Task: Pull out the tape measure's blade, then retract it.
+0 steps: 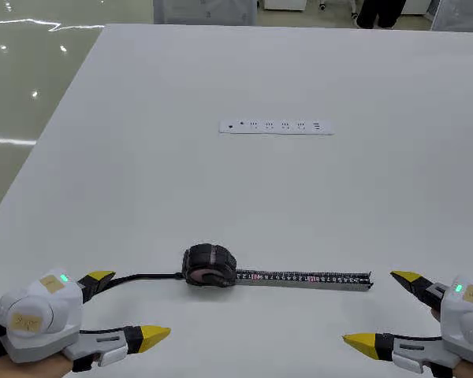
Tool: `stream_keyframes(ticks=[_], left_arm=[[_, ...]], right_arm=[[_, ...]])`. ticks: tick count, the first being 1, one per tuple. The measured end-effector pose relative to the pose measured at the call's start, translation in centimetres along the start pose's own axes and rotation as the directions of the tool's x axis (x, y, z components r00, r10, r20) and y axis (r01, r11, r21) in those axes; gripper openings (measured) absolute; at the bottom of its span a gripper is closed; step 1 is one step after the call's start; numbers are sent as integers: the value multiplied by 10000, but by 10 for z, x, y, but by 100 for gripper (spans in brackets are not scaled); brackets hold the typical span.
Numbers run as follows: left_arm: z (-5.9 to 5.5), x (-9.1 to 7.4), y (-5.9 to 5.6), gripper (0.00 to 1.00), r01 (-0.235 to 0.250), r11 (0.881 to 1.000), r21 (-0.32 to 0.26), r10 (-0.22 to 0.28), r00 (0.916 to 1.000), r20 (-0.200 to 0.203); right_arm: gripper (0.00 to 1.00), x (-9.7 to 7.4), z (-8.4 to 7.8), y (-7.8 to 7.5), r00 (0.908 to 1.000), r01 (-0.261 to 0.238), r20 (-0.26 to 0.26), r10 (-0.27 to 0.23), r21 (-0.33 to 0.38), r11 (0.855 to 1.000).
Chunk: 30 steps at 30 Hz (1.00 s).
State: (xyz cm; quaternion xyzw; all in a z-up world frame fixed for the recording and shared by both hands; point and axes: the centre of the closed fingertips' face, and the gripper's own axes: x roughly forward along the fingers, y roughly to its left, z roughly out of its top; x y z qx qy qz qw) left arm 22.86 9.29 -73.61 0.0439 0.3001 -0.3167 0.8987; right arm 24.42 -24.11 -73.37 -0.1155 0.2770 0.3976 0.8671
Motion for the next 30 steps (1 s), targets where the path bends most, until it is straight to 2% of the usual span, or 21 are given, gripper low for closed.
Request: stream_keyframes(ticks=[4,21,30], left_arm=[[-1,-2,1,84,-167,9998,-119,169,9998,136],[-3,-13,1,89,-527,9955,-791,591,9950,803],[-5,-17,3,92,-762,9935,-851,839,9923,916]], right_arm=[[86,0,-5,1,9999,78,-93,-78,-18,10000],[91,-5,-6,6,9986,419,316,-434,467,9980],[93,-8,-6,9,9977,500,430,-526,582,9971]])
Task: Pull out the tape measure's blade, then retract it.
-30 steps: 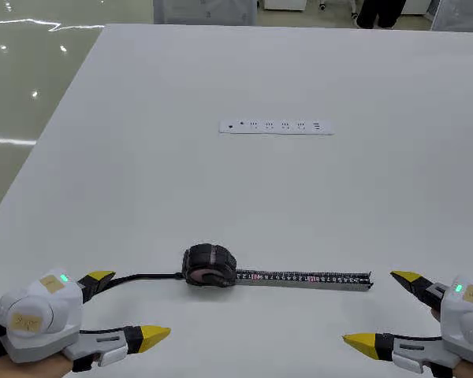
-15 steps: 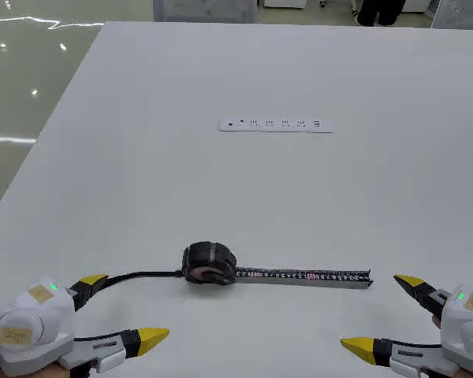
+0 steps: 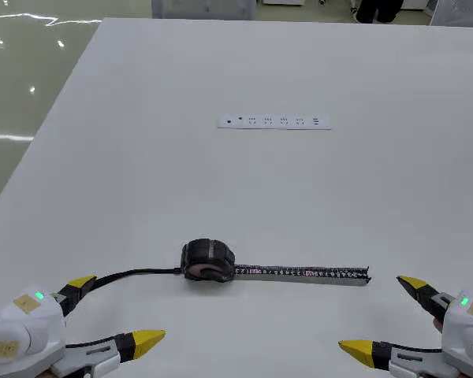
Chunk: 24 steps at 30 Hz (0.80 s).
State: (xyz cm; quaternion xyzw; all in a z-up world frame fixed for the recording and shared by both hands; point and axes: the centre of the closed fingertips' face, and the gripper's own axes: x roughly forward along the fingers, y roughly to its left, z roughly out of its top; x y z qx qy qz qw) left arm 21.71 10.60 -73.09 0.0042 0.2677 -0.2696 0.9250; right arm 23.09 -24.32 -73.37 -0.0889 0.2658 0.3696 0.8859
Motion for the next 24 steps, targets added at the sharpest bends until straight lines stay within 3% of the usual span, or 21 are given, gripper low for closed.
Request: stream_keyframes(ticks=[17,24], left_arm=[[5,-7,7,97,-417,9991,59,414,9979,493],[5,-8,7,97,-383,9992,54,380,9982,473]], right_arm=[[95,-2,-4,7,9999,118,111,-120,195,9997],[96,-1,-5,9,9999,81,86,-83,186,9998]])
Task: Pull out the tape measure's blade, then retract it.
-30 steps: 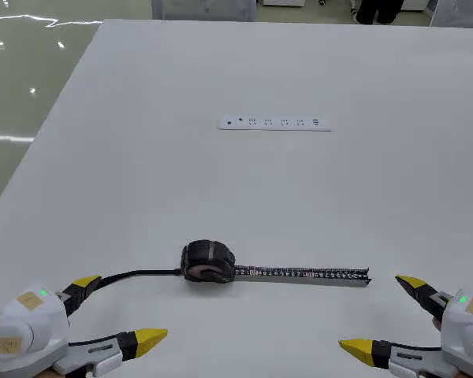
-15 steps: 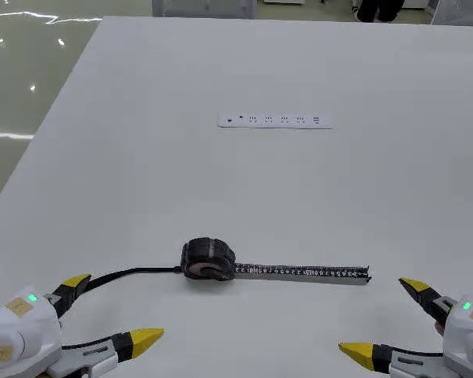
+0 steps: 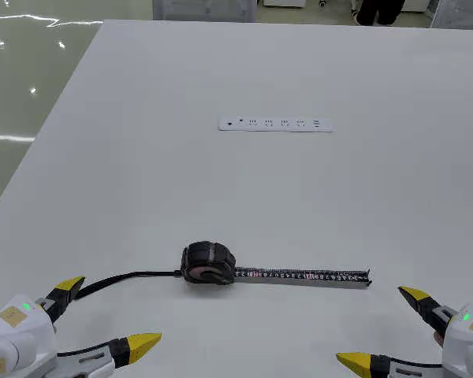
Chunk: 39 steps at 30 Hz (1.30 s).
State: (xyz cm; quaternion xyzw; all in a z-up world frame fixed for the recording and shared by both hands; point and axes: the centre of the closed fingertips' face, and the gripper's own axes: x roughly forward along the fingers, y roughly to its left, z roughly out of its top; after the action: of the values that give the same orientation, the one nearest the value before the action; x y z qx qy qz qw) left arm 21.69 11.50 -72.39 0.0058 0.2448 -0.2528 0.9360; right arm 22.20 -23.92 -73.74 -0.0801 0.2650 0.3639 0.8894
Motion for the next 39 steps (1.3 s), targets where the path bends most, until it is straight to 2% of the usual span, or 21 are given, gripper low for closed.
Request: stream_keyframes(ticks=[20,39], left_arm=[[1,-2,-3,97,61,10000,-61,-60,10000,39],[3,-4,-1,97,-28,10000,-87,29,10000,92]], right_arm=[[97,2,1,3,10000,18,69,-19,42,10000],[97,1,1,4,10000,-5,84,4,57,10000]])
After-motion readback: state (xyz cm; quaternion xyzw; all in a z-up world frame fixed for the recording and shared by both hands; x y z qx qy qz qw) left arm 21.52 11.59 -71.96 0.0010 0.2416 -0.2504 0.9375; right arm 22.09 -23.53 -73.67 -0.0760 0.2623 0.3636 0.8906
